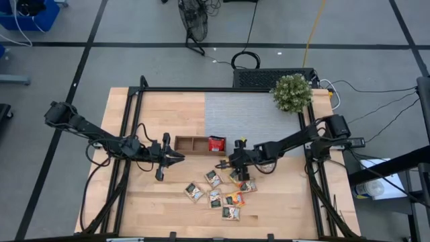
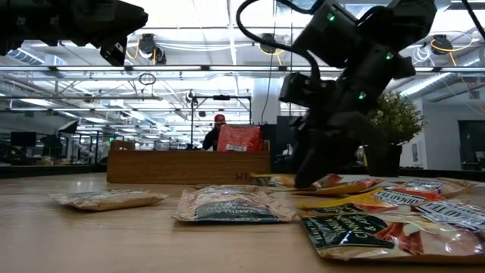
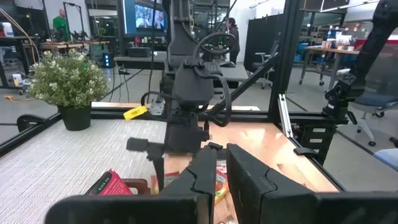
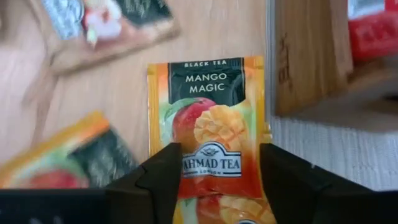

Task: Pick & Place Tea
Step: Put the yellow tea bag into the left section of the wooden organizer

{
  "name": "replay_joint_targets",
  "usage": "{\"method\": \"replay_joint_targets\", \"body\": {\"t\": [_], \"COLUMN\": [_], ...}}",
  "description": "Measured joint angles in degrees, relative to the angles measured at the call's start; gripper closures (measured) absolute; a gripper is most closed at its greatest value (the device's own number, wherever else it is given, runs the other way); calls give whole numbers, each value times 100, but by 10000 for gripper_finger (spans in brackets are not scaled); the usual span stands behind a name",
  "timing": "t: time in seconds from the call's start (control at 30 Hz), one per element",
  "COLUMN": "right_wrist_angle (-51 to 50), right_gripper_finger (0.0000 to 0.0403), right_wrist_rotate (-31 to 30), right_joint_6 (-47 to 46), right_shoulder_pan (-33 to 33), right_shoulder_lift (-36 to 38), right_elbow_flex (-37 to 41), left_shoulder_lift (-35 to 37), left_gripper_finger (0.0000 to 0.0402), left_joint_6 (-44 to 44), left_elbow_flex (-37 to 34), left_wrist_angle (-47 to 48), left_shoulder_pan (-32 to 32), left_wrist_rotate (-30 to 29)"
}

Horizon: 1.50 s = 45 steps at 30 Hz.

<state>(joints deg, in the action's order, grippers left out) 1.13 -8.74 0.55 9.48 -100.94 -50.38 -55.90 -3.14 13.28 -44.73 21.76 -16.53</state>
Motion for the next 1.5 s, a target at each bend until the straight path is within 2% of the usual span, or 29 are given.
{"method": "replay_joint_targets", "body": {"t": [0.17,0.33,0.4,0.57,0.73,0.83,0.97,1.03,1.13,1.3,1.4,1.5], "right_wrist_angle": [-2,-7,15,154,728,1292,2692,3472,4265,4342,4374,4424], "right_gripper_finger": [282,375,395,401,402,402,403,403,403,403,403,403], "right_wrist_rotate": [2,5,4,-65,-960,-2105,-4115,-4625,-4672,-4700,-4736,-5160], "right_joint_6": [54,223,271,244,420,597,1036,1393,1745,1698,1579,1713], "right_shoulder_pan": [106,194,253,545,1135,1546,1988,2097,2127,2103,2223,2422], "right_shoulder_lift": [256,266,255,253,253,253,97,-45,-223,-411,-401,-403], "right_elbow_flex": [12,7,7,3,1,1,103,192,331,417,427,427], "left_shoulder_lift": [-2,-2,-2,-2,-2,-2,-111,-308,-837,-2080,-2750,-3380], "left_gripper_finger": [360,360,360,360,360,360,360,360,360,360,360,360], "left_joint_6": [-2,-6,-7,-9,-11,-15,-154,-257,-262,65,110,255], "left_elbow_flex": [0,0,-1,-2,-2,-2,-2,-2,-4,223,595,1095], "left_wrist_angle": [2,2,-2,0,-1,-80,-123,-300,-1001,-2247,-2396,-2253], "left_shoulder_pan": [0,0,0,0,0,0,0,2,7,11,12,11], "left_wrist_rotate": [0,0,0,0,0,0,47,265,718,1245,1263,1176]}}
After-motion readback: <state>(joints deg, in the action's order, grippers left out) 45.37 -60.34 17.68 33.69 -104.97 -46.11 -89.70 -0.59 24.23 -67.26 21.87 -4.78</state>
